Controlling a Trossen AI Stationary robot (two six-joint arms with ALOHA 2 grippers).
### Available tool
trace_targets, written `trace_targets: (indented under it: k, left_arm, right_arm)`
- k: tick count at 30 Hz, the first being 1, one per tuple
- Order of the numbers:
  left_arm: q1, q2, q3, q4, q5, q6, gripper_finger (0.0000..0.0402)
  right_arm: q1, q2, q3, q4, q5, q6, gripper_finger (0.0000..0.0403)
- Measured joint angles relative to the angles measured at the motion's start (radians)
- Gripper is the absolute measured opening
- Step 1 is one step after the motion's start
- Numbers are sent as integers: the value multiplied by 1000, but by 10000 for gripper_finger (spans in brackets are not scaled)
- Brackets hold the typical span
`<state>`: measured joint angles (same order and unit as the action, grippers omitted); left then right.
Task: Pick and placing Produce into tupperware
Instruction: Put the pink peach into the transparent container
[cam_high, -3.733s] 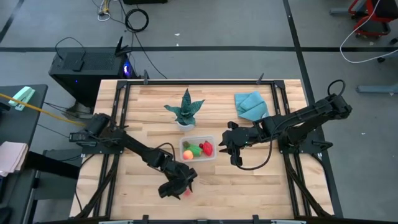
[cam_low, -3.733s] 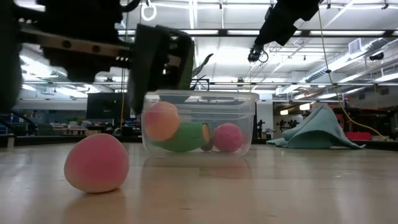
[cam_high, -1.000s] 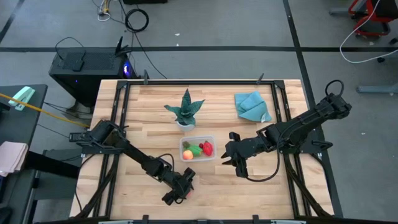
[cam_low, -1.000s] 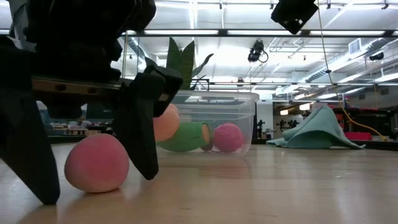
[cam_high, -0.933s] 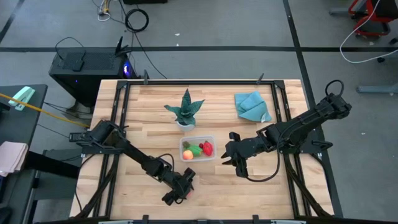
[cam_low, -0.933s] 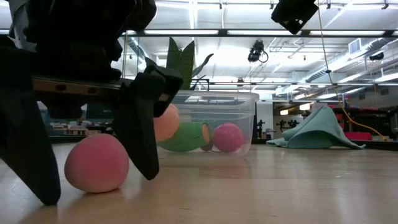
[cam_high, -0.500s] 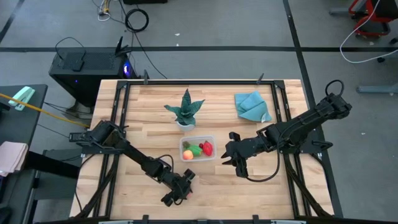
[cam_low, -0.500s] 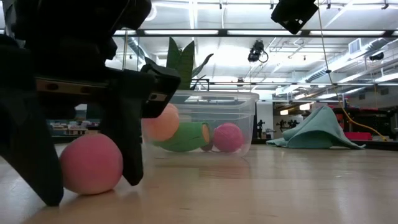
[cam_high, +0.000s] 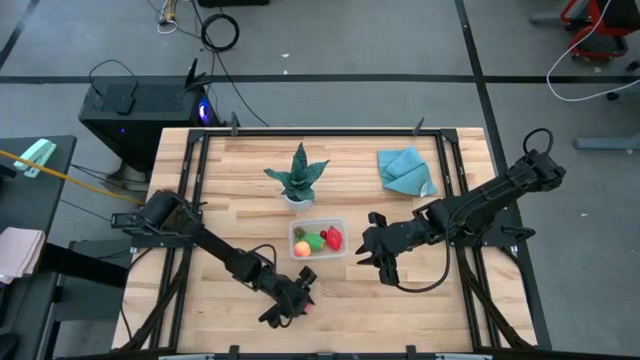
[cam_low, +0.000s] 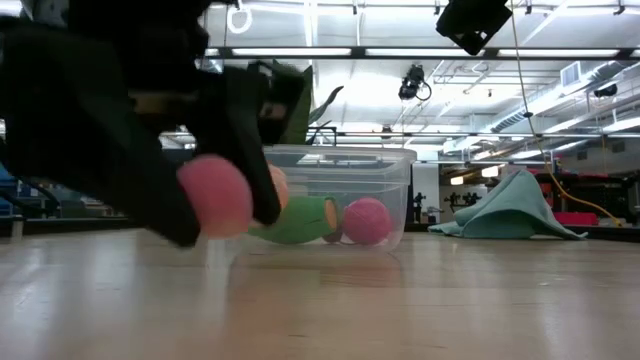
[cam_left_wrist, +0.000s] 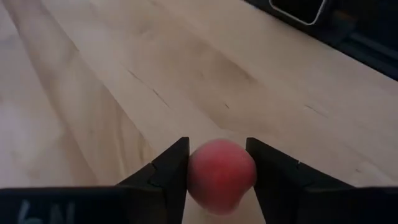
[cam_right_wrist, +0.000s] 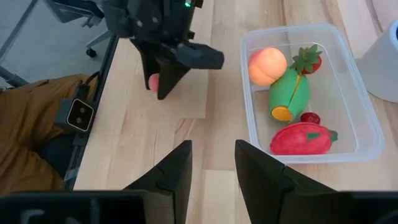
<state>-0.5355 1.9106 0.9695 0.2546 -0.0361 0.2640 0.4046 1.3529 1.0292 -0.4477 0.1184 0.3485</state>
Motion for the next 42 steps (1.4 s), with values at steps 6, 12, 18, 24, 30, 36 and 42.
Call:
trace_targets:
  k: [6, 12, 18, 24, 30, 36, 42]
  left_arm:
    - [4, -73, 0, 0, -69, 62, 153]
    - [28, -150, 2, 26, -103, 125, 162]
    - [88, -183, 2, 26, -114, 200, 164]
    - [175, -185, 2, 24, -122, 206, 156]
    - [258, -185, 2, 25, -122, 254, 166]
    - [314, -185, 2, 18, -138, 253, 165]
    - [336, -185, 2, -5, -148, 241, 158]
  right_arm:
    - [0, 0, 0, 0, 0, 0, 128]
    - [0, 0, 0, 0, 0, 0, 128]
    - [0, 0, 0, 1, 0, 0, 128]
    - [13, 0, 0, 1, 0, 1, 128]
    - [36, 0, 0, 1, 0, 16, 128]
    - [56, 0, 0, 1, 0, 19, 128]
    - [59, 0, 0, 1, 1, 23, 128]
